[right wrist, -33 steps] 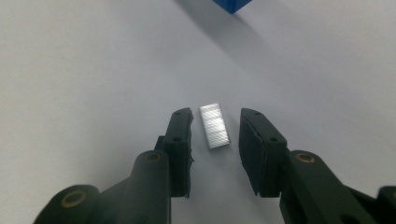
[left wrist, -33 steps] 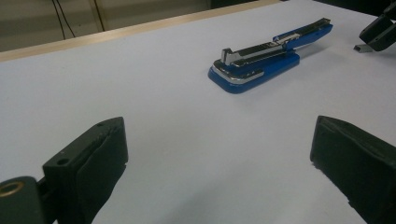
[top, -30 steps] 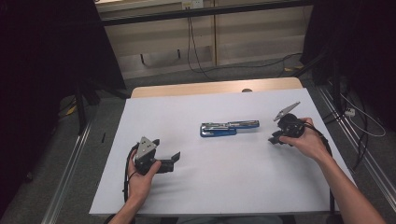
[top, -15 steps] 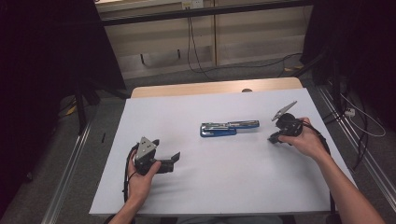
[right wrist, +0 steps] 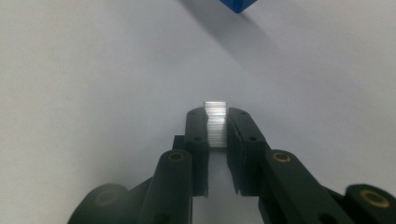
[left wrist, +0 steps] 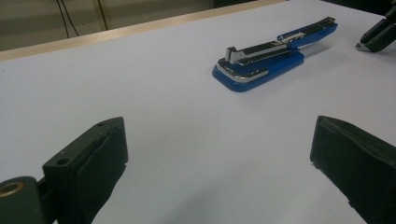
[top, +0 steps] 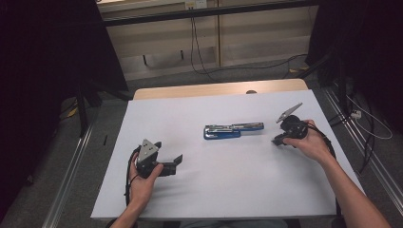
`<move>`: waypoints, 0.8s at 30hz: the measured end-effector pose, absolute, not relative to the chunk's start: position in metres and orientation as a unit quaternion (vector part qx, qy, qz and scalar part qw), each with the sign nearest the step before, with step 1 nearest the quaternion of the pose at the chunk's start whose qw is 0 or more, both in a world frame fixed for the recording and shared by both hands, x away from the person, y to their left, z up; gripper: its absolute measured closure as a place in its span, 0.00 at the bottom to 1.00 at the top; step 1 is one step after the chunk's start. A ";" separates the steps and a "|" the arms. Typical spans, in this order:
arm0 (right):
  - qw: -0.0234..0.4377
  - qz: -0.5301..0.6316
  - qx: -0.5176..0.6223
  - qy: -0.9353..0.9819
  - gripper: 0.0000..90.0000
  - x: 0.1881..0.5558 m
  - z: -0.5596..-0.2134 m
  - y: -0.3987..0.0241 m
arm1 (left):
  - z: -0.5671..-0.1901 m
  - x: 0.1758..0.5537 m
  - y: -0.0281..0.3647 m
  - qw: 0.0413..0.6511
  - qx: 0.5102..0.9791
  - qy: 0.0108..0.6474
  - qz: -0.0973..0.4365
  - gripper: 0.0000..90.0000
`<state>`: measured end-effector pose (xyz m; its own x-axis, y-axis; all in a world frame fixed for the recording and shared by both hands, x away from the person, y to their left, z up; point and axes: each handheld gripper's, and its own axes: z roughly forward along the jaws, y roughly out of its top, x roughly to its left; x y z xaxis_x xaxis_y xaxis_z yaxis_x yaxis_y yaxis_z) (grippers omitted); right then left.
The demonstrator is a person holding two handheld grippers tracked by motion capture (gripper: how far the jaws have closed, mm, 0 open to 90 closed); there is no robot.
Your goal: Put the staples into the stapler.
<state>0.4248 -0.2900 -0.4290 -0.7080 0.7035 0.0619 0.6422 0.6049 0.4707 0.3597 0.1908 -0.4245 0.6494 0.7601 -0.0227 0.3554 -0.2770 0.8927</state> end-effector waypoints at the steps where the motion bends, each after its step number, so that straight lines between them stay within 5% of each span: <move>1: 0.066 0.239 0.377 0.892 0.88 0.425 -0.429 -0.290 | -0.425 0.360 0.191 0.481 0.770 0.362 0.211 0.05; 24: 0.084 0.305 0.344 0.884 0.88 0.416 -0.412 -0.278 | -0.425 0.360 0.192 0.484 0.766 0.370 0.204 0.05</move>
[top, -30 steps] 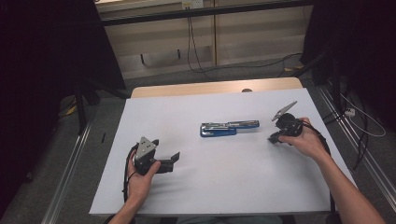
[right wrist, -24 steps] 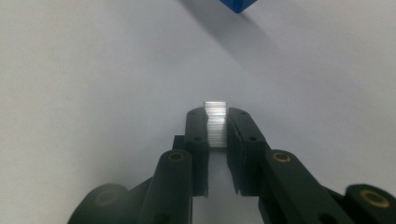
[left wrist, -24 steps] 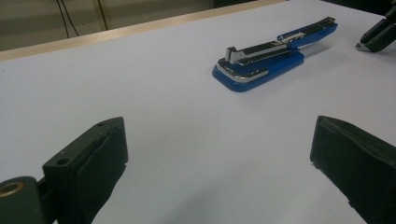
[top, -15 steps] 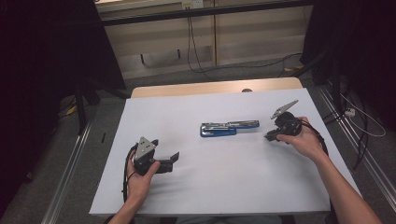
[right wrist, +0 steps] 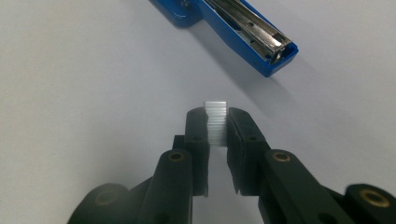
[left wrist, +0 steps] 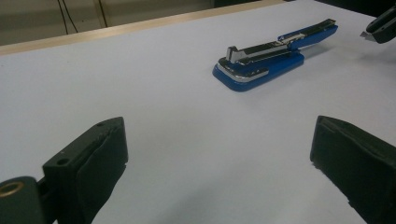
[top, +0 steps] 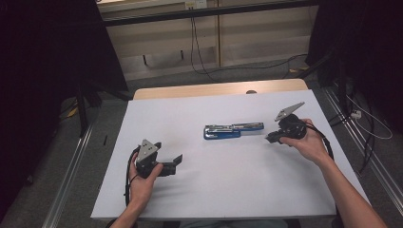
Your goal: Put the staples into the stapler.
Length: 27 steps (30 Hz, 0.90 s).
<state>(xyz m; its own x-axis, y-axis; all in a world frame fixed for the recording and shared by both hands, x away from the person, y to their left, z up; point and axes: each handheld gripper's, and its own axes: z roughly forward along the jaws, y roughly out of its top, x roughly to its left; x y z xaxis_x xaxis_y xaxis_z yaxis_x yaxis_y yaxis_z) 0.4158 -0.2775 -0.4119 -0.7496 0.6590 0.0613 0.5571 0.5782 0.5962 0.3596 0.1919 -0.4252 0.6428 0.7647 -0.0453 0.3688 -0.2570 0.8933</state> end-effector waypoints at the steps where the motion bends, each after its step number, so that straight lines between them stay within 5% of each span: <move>1: 0.085 0.305 0.344 0.884 0.88 0.415 -0.411 -0.277 | -0.425 0.359 0.192 0.486 0.764 0.371 0.205 0.05; 27: 0.096 0.357 0.319 0.873 0.88 0.415 -0.389 -0.262 | -0.422 0.355 0.199 0.494 0.747 0.390 0.214 0.05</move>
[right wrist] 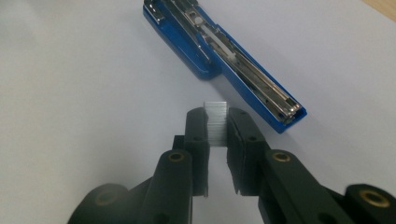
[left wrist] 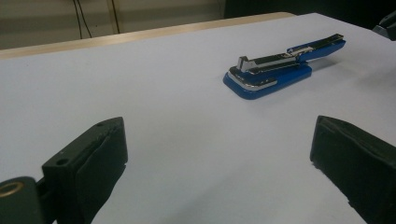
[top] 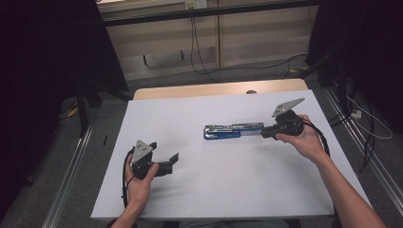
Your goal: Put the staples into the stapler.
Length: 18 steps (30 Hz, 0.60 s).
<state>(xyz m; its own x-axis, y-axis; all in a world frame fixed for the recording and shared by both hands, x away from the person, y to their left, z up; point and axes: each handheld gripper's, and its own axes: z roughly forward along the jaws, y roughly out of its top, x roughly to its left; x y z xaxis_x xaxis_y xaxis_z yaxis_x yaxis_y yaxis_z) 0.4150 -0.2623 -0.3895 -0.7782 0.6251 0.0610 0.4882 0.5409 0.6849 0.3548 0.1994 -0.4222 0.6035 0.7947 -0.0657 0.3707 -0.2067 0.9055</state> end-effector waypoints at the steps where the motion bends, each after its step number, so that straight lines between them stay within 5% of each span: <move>1: 0.096 0.358 0.318 0.872 0.88 0.416 -0.389 -0.261 | -0.423 0.355 0.199 0.494 0.747 0.390 0.215 0.05; 18: 0.103 0.362 0.310 0.873 0.88 0.428 -0.381 -0.248 | -0.427 0.336 0.210 0.477 0.763 0.386 0.204 0.05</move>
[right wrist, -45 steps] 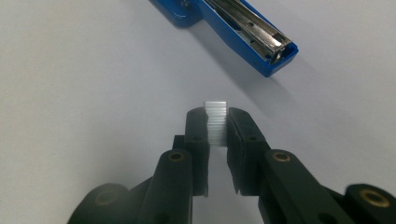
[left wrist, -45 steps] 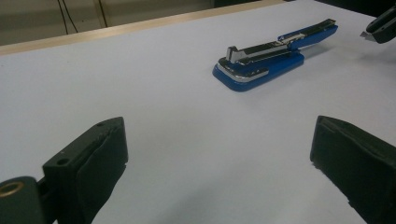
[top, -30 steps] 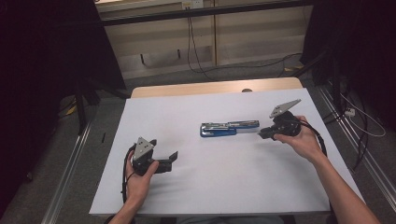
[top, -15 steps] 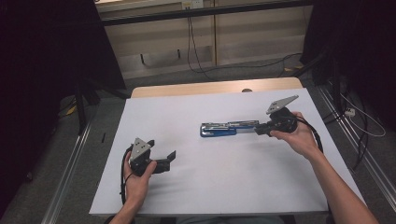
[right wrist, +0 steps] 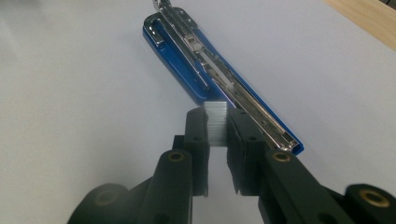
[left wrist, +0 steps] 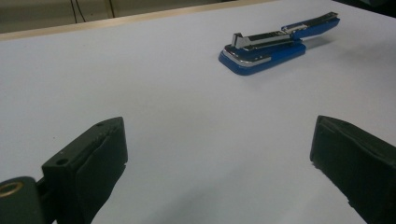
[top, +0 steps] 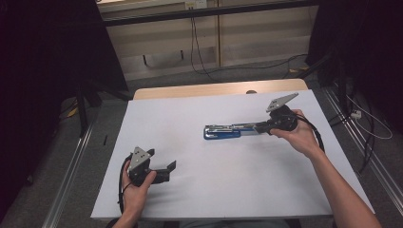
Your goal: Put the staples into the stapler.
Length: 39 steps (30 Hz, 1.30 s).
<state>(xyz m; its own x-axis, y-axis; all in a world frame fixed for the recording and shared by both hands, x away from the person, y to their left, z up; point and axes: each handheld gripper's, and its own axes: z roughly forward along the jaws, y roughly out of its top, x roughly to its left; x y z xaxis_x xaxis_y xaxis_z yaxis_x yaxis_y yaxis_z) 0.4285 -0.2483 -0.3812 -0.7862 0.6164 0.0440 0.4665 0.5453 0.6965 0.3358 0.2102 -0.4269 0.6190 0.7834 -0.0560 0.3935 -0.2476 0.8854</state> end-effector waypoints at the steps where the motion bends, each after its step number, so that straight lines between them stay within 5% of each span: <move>1: 0.104 0.362 0.310 0.873 0.88 0.429 -0.380 -0.247 | -0.427 0.334 0.211 0.479 0.761 0.387 0.206 0.05; 6: 0.105 0.371 0.310 0.869 0.88 0.436 -0.377 -0.242 | -0.423 0.326 0.211 0.476 0.760 0.375 0.236 0.05; 39: 0.108 0.407 0.266 0.867 0.88 0.472 -0.366 -0.181 | -0.424 0.333 0.208 0.480 0.762 0.381 0.207 0.05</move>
